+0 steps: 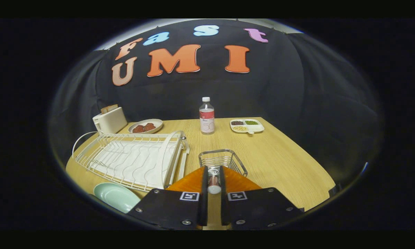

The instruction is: Take the plate from the dish rack, then take the spoon from the basket and place it into the plate.

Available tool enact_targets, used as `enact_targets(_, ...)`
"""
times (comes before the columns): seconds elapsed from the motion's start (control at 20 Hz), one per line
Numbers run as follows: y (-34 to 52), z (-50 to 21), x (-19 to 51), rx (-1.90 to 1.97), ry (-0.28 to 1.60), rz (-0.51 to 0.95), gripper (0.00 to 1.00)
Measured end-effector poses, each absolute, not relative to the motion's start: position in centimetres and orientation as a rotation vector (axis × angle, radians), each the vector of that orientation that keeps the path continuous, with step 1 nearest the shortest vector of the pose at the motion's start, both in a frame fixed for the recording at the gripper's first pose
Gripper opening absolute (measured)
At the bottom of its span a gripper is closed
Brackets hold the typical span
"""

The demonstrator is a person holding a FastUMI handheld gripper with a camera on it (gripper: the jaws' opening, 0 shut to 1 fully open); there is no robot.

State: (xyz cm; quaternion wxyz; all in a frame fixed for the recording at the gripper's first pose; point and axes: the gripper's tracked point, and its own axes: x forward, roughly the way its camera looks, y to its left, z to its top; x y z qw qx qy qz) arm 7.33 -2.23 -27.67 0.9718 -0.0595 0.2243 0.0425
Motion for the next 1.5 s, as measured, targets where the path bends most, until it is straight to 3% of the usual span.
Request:
enact_targets(0.15,-2.5,-26.7,7.0,-0.115,0.442,0.073,0.11)
enact_targets(0.7,-0.3,-18.9,2.8,-0.16,0.34,0.07,0.1)
enact_targets(1.5,14.6,-16.8,-8.7,-0.179,0.32,0.352,0.1)
